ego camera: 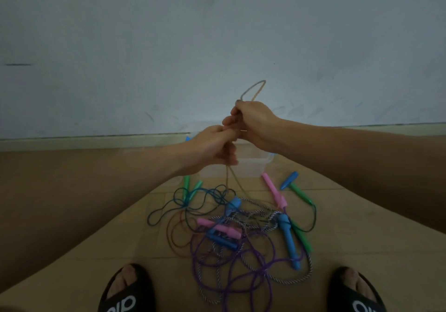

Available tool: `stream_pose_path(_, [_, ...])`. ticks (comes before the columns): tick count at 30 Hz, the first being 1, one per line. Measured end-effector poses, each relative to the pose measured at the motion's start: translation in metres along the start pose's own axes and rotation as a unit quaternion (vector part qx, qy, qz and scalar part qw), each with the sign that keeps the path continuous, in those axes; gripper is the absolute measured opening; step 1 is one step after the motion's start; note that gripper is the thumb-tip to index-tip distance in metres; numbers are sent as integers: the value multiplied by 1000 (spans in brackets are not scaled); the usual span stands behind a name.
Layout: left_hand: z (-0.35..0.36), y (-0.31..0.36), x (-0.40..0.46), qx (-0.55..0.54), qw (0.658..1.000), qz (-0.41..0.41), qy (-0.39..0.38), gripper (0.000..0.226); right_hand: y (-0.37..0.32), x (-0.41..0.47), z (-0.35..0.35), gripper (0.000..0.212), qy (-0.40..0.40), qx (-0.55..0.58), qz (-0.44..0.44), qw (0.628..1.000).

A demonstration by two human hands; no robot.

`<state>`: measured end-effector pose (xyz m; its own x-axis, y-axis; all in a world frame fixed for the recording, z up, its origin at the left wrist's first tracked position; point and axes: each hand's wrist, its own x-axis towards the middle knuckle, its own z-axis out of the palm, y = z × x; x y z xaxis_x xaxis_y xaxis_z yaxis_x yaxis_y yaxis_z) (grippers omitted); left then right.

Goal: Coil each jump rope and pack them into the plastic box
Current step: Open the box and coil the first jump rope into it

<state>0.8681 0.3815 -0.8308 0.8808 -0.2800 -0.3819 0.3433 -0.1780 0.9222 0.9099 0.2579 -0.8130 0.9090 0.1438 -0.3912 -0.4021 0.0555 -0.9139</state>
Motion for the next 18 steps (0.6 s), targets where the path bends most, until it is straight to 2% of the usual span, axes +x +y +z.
stream_pose_path(3, [-8, -3, 1, 102, 994, 20, 17, 29, -4, 4, -5, 19, 42, -22, -32, 998])
stream_pose_path(7, [-28, -12, -2, 286, 955, 72, 36, 41, -11, 23, -40, 23, 166, -126, -36, 977])
stream_pose_path(9, [-35, -13, -5, 344, 931, 99, 67, 42, -13, 26, -61, 29, 163, -243, 14, 956])
stream_pose_path(12, [-39, -9, -7, 392, 904, 152, 83, 42, -8, 21, -73, 62, 92, -449, 92, 884])
stream_pose_path(13, [-39, -8, -6, 401, 898, 162, 76, 41, -4, 19, -69, 67, 83, -498, 81, 860])
stream_pose_path(15, [-35, -8, -5, 415, 891, 170, 64, 40, 6, 18, -54, 63, 95, -569, -42, 816])
stream_pose_path(16, [-32, -8, -4, 422, 888, 174, 63, 38, 12, 15, -42, 53, 82, -557, -117, 818])
stream_pose_path(18, [-27, -8, -4, 427, 883, 183, 63, 35, 19, 3, -14, 38, -6, -458, -184, 870])
